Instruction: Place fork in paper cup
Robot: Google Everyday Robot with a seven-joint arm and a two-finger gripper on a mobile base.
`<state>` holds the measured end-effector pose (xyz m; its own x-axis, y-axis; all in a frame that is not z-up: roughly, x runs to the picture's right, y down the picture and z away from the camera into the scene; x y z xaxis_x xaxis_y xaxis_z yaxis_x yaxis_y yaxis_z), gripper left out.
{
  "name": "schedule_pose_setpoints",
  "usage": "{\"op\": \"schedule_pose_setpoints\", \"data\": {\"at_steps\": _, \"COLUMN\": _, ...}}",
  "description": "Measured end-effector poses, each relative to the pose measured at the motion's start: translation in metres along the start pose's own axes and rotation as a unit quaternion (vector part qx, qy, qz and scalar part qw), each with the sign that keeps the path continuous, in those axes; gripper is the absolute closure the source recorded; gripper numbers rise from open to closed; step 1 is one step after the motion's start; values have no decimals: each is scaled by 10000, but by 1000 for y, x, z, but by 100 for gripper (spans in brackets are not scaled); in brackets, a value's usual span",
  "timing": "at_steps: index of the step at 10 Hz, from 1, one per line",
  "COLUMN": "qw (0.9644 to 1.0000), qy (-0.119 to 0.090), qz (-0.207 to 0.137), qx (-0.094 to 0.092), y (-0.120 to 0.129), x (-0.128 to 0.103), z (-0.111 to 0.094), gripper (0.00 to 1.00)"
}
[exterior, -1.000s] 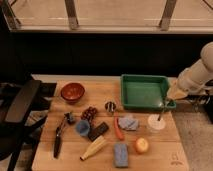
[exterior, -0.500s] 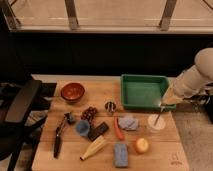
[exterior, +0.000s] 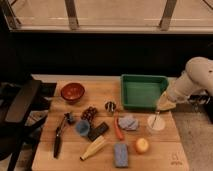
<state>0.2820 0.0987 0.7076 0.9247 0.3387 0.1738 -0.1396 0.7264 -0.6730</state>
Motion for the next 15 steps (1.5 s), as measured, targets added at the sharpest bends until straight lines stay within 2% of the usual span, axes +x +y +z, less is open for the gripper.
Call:
{"op": "schedule_pose_setpoints", "data": {"at_steps": 2, "qw": 9998, "qy": -63, "qz": -8, "qx": -181, "y": 1, "x": 0, "z": 16, "gripper": 100}}
{"op": "schedule_pose_setpoints", "data": {"at_steps": 3, "qw": 9996, "qy": -87, "qz": -3, "qx": -257, "y": 2, "x": 0, "z": 22, "gripper": 96}}
{"op": "schedule_pose_setpoints", "data": {"at_steps": 6, "qw": 9990, "qy": -144, "qz": -29, "qx": -416, "y": 2, "x": -2, "z": 34, "gripper": 68}}
{"op": "schedule_pose_setpoints", "data": {"at_steps": 7, "qw": 9988, "qy": -165, "qz": -47, "qx": -451, "y": 3, "x": -3, "z": 36, "gripper": 55}}
{"op": "schedule_pose_setpoints", "data": {"at_steps": 10, "qw": 9983, "qy": -222, "qz": -119, "qx": -527, "y": 6, "x": -6, "z": 39, "gripper": 27}}
{"op": "schedule_pose_setpoints", "data": {"at_steps": 11, "qw": 9981, "qy": -243, "qz": -151, "qx": -542, "y": 6, "x": -9, "z": 40, "gripper": 20}}
{"op": "schedule_pose_setpoints", "data": {"at_steps": 15, "qw": 9981, "qy": -244, "qz": -152, "qx": -540, "y": 6, "x": -9, "z": 40, "gripper": 20}}
